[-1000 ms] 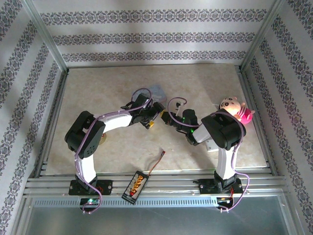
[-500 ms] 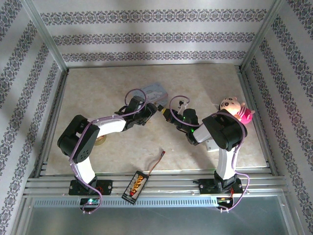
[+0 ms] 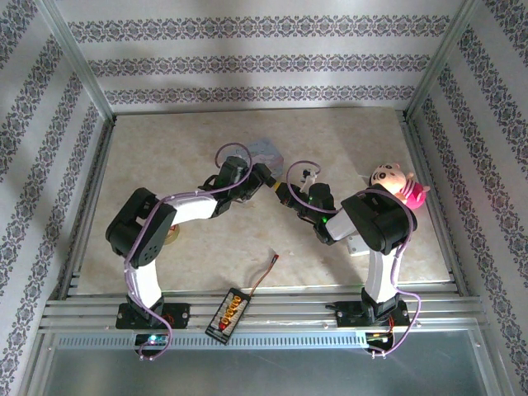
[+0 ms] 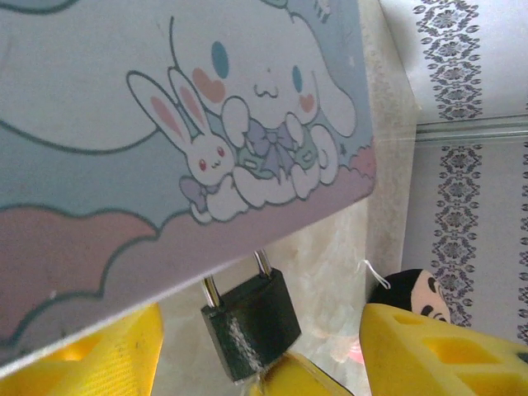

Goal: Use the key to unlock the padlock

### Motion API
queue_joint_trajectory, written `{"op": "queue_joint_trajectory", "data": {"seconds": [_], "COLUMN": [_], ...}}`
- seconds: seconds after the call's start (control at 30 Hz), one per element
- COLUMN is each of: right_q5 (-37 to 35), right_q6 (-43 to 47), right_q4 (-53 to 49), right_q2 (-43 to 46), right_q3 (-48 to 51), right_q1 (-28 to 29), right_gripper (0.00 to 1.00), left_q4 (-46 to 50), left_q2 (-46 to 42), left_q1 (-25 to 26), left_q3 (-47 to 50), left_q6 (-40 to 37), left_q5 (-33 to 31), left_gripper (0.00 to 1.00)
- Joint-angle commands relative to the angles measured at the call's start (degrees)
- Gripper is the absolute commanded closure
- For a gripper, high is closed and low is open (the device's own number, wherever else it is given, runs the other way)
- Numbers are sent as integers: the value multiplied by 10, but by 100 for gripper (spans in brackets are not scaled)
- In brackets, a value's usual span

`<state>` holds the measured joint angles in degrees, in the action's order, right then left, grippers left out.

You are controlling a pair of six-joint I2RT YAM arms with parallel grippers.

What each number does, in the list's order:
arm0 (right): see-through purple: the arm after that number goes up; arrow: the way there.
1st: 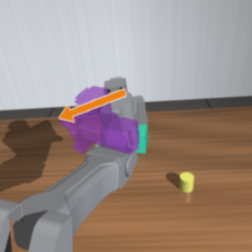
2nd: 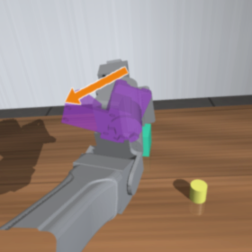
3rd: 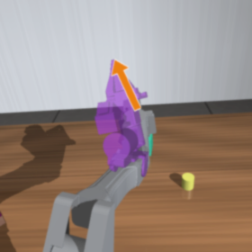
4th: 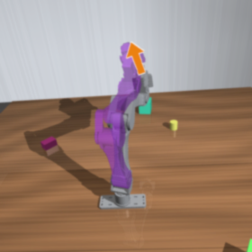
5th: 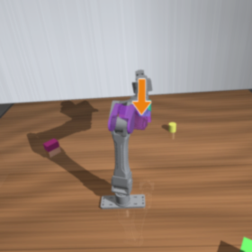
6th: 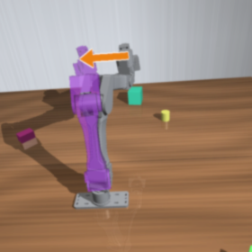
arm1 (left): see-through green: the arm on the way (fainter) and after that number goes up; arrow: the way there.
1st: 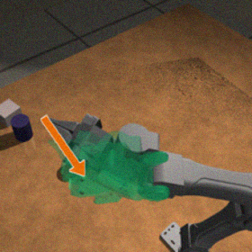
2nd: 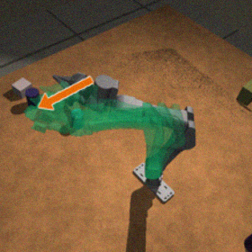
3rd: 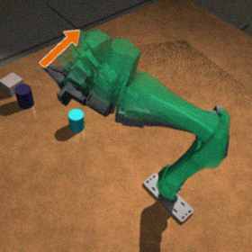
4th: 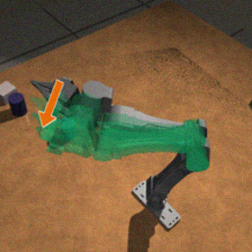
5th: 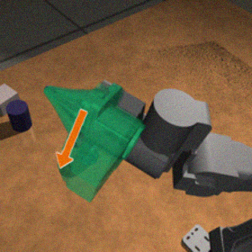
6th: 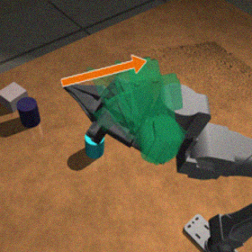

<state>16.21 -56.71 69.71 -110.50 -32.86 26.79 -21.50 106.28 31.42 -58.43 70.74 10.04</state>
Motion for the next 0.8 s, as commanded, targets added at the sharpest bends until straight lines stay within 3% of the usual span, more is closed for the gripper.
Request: {"op": "queue_joint_trajectory", "data": {"seconds": [0.0,0.77], "right_q5": [-9,-35], "right_q6": [-2,-102], "right_q4": [53,82], "right_q2": [21,-8], "right_q3": [-5,-4], "right_q1": [5,22], "right_gripper": [100,100], "left_q4": [-33,-131], "left_q2": [23,80], "left_q1": [-5,1], "left_q3": [-20,-6], "left_q6": [4,32], "left_q5": [14,41], "left_gripper": [37,58]}}
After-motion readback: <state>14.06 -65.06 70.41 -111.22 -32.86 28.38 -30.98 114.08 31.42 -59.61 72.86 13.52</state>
